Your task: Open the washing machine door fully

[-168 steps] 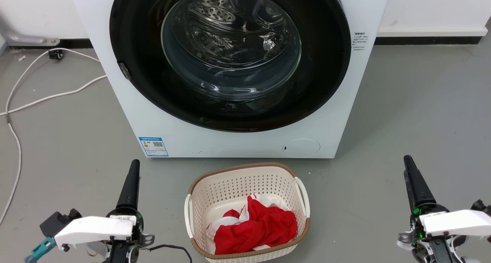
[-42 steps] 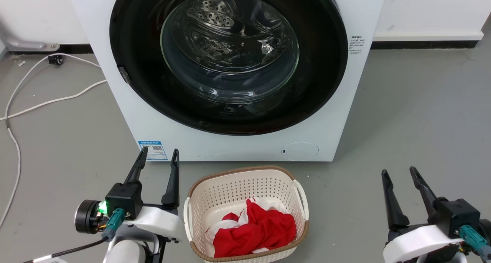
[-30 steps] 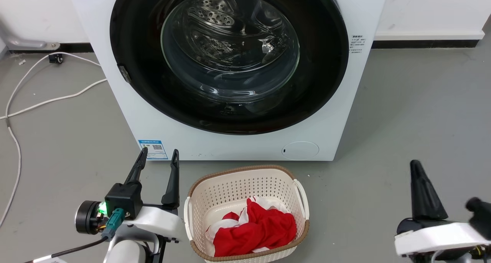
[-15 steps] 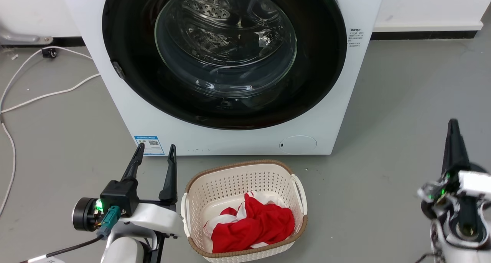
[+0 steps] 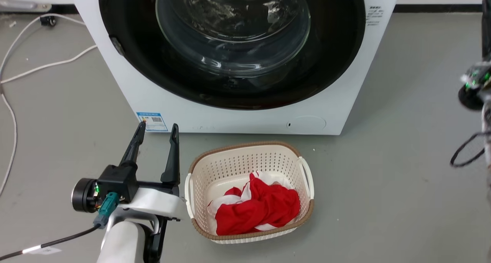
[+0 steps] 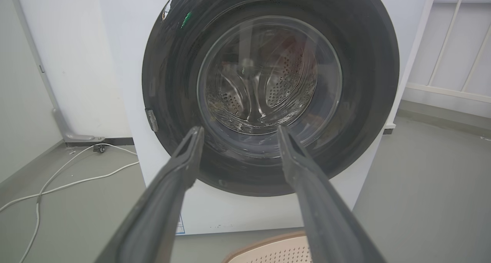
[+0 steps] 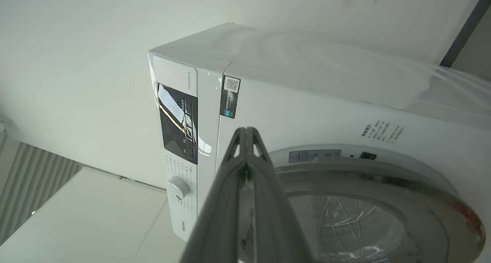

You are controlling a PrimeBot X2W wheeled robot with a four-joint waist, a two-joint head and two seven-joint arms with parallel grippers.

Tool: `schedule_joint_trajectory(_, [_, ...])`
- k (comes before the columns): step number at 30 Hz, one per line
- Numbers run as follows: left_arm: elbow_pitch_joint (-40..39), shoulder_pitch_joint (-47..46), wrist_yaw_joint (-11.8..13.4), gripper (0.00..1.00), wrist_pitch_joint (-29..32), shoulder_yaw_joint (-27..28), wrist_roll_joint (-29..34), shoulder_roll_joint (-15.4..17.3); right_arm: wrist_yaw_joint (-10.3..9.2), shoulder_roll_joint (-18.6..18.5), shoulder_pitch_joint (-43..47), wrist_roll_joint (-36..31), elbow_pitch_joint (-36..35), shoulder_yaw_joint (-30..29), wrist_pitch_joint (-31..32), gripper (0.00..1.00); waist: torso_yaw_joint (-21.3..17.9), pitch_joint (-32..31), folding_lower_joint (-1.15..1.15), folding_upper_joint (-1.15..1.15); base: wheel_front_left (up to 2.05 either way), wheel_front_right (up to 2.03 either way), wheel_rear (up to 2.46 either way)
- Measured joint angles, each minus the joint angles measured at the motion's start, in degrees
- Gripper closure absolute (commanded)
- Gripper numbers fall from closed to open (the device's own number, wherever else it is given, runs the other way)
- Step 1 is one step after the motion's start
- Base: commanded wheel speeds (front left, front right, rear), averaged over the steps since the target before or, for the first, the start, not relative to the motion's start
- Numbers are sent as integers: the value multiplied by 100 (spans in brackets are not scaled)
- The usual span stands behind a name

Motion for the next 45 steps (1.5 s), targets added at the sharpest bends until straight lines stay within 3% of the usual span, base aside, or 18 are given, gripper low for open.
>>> schedule_joint_trajectory(8, [-179,-229,-59,0,0,-34,5,-31,0,-546,-1884,-631,1505,665,823,100,174,424,0,0,0,0,0])
schedule_joint_trajectory(14, [-283,-411,-93,0,0,-51,3,-51,0,-592,-3092,-1201,2573,1219,1525,100,302,750,0,0,0,0,0])
schedule_joint_trajectory(20, [-398,-600,-111,0,0,-19,5,-57,0,-400,-3970,-1656,3342,1626,2023,100,391,1126,1,0,0,0,0])
schedule_joint_trajectory(36, [-514,-904,-154,0,0,-63,-12,-74,0,-249,-4535,-2232,3674,1867,2162,100,585,1825,0,0,0,0,0])
schedule_joint_trajectory(45, [-437,-989,-112,0,0,-112,-79,-78,0,-103,-4465,-2252,3679,1792,2915,100,587,1820,0,0,0,0,0])
